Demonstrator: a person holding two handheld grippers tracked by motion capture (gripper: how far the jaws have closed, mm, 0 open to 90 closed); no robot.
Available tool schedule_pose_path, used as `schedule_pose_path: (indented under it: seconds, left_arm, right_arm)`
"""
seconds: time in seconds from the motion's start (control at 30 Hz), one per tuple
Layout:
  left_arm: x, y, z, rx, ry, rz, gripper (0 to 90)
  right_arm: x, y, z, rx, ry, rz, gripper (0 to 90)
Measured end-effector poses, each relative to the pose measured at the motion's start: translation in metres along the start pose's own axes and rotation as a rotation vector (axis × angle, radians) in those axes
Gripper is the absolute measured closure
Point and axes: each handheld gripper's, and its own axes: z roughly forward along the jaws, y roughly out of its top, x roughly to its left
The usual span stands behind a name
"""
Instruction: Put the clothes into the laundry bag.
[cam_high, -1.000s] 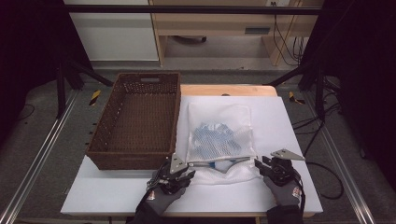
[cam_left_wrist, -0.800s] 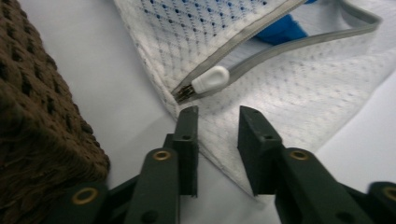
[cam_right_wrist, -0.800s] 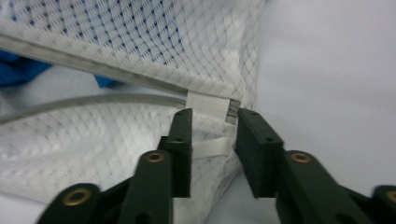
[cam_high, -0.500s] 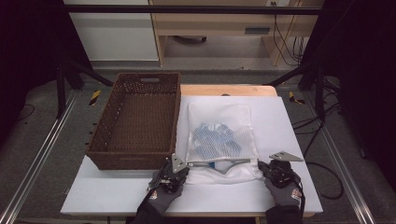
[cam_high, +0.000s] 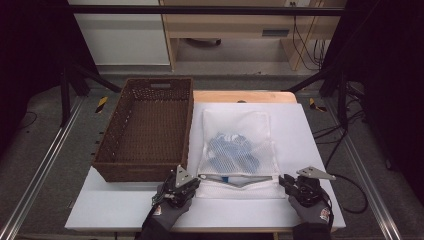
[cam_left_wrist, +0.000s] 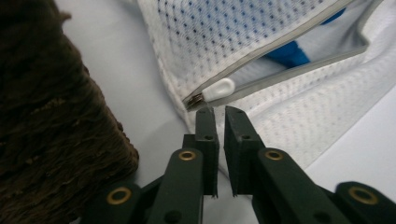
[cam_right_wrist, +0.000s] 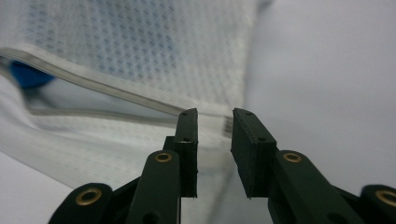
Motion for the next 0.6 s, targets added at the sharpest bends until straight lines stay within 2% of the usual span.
schedule_pose_path:
  seconds: [0.03,0.07,0.1,0.13,0.17,0.2,0.23,0.27,0.3,0.33,0.37,0.4,0.47,0.6]
  left_arm:
    - [-0.001,0.001,-0.002,-0.007,-0.001,0.002,81.5]
    - [-0.002,0.001,-0.003,-0.015,-0.004,-0.001,79.2]
    - [-0.002,0.002,-0.004,-0.019,-0.002,0.003,79.2]
    - [-0.003,0.003,-0.004,-0.027,0.0,0.006,77.6]
    - [-0.003,0.004,-0.005,-0.041,-0.011,0.02,77.3]
    - [-0.003,0.004,-0.005,-0.041,-0.011,0.02,76.9]
    - [-0.004,0.005,-0.005,-0.054,-0.011,0.028,76.9]
    - [-0.006,0.008,-0.005,-0.062,-0.015,0.042,75.3]
    - [-0.006,0.008,-0.005,-0.062,-0.015,0.042,74.3]
    - [-0.006,0.01,-0.004,-0.067,-0.012,0.052,74.3]
    - [-0.007,0.013,-0.003,-0.073,-0.017,0.059,73.1]
    - [-0.008,0.016,-0.001,-0.081,-0.024,0.073,70.3]
    - [-0.011,0.022,0.001,-0.078,-0.01,0.103,69.5]
    - [-0.013,0.029,0.011,-0.051,-0.032,0.135,61.2]
  right_arm:
    - [0.0,0.0,0.0,0.0,0.0,0.0,71.5]
    - [0.011,0.004,0.001,-0.026,0.054,-0.015,73.0]
    - [0.011,0.004,0.001,-0.026,0.054,-0.015,73.0]
    - [0.026,0.007,0.004,-0.042,0.11,-0.034,75.2]
    - [0.034,0.009,0.007,-0.042,0.134,-0.051,75.9]
    - [0.034,0.009,0.007,-0.042,0.134,-0.051,75.9]
    - [0.042,0.01,0.01,-0.046,0.152,-0.07,76.9]
    - [0.059,0.012,0.017,-0.051,0.2,-0.098,77.2]
    - [0.064,0.013,0.019,-0.048,0.213,-0.104,77.3]
    - [0.064,0.013,0.019,-0.048,0.213,-0.104,77.3]
    - [0.07,0.013,0.023,-0.045,0.227,-0.112,77.2]
    - [0.081,0.013,0.031,-0.019,0.232,-0.129,76.7]
    - [0.083,0.013,0.034,-0.018,0.235,-0.135,76.7]
    - [0.089,0.01,0.044,0.021,0.23,-0.134,76.2]
